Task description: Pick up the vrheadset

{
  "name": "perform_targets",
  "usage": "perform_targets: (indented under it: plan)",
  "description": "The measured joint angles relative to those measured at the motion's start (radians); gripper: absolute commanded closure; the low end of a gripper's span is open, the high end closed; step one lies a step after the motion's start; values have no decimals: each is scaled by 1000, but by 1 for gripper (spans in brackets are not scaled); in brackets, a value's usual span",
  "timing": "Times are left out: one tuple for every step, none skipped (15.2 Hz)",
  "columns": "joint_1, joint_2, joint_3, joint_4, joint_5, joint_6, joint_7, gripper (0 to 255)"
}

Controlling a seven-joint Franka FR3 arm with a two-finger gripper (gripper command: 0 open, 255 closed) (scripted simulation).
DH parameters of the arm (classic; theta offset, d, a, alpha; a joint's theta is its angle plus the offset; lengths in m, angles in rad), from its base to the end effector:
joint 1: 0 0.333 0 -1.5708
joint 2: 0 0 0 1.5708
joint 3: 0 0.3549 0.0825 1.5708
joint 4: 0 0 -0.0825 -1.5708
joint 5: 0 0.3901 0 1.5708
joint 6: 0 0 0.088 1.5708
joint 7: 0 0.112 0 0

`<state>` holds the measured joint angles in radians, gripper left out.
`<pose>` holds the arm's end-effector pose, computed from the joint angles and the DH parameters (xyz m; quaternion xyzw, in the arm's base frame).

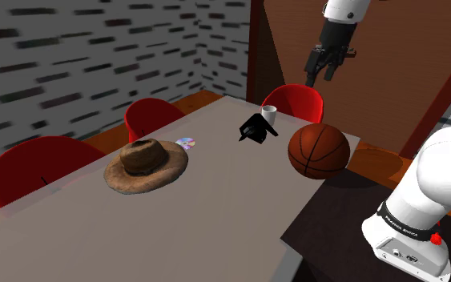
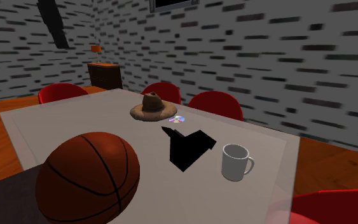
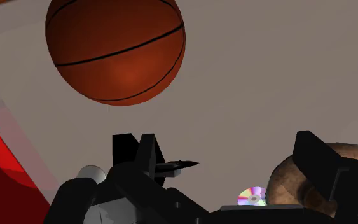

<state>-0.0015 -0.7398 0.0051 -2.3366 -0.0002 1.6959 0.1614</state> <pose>0.3124 0.0017 0.6203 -0.9956 0.0793 -0.0495 0.0022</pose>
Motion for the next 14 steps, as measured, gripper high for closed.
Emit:
perform_targets:
  plan:
    - [0, 0, 0, 0, 0, 0, 0, 0]
    - [3, -7, -10, -19, -5, 18, -21, 0]
    - [7, -14, -26, -45, -14, 47, -56, 0]
    - [13, -9, -44, -68, -23, 85, -97, 0]
    - [18, -13, -66, -92, -35, 119, -143, 0]
    - [23, -11, -90, -123, -45, 165, -191, 0]
    - [28, -16, -115, -159, -57, 210, -241, 0]
    - [34, -18, -141, -193, -68, 255, -291, 0]
    - [42, -3, -164, -209, -77, 301, -339, 0]
    - [50, 7, -191, -234, -86, 350, -388, 0]
    - [58, 22, -218, -253, -93, 397, -439, 0]
    - [66, 29, -245, -271, -100, 436, -490, 0]
    - [79, 60, -279, -270, -105, 480, -546, 0]
    - [93, 88, -308, -278, -106, 528, -599, 0]
